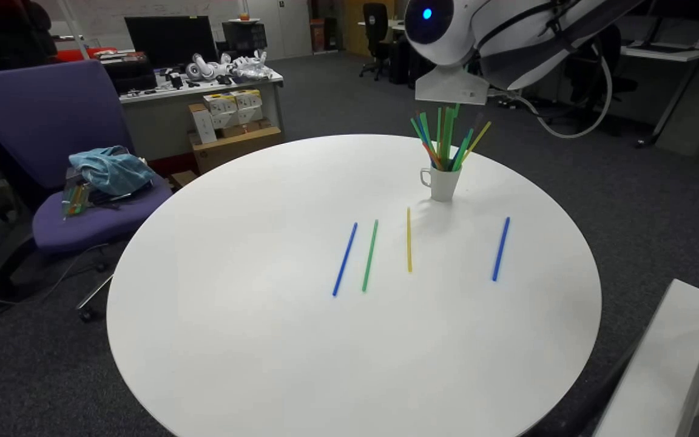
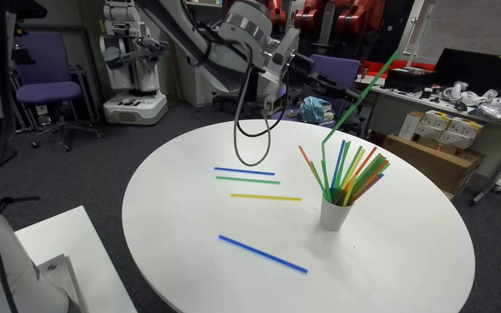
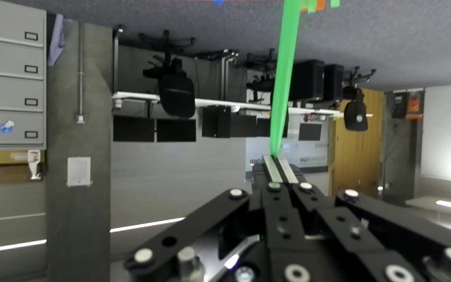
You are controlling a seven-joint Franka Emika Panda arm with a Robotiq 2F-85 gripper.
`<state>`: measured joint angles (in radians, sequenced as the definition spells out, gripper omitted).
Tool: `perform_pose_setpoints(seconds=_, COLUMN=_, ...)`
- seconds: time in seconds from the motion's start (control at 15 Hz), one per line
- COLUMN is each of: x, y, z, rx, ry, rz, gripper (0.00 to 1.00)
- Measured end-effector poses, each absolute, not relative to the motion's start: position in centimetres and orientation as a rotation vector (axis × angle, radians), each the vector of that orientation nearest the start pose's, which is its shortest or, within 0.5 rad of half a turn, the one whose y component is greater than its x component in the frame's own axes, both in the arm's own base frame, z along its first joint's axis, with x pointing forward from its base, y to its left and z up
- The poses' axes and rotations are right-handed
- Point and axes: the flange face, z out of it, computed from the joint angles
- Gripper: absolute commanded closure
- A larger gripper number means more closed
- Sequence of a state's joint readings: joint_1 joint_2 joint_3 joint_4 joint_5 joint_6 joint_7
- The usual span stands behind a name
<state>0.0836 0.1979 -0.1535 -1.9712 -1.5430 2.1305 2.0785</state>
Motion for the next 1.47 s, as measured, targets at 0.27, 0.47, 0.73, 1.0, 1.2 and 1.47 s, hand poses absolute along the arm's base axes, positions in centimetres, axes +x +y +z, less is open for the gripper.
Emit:
perform_pose_setpoints(seconds=0.27, x=62.7, y=-8.5, z=38.6, rx=1.533, ry=-1.141, rz=1.371, gripper=1.00)
perform_pose_setpoints(seconds=0.47, x=64.2, y=-8.0, z=35.9, rx=1.424, ry=-1.187, rz=1.424, gripper=1.00)
perform_pose_setpoints(seconds=0.73, x=65.6, y=-7.1, z=33.0, rx=1.340, ry=-1.257, rz=1.489, gripper=1.00)
perform_pose_setpoints(seconds=1.0, x=66.6, y=-7.0, z=31.4, rx=1.295, ry=-1.283, rz=1.531, gripper=1.00)
perform_pose_setpoints(seconds=1.2, x=66.9, y=-7.1, z=30.5, rx=1.281, ry=-1.272, rz=1.535, gripper=1.00)
perform_pose_setpoints(seconds=1.47, x=67.0, y=-7.2, z=29.4, rx=1.285, ry=-1.252, rz=1.528, gripper=1.00)
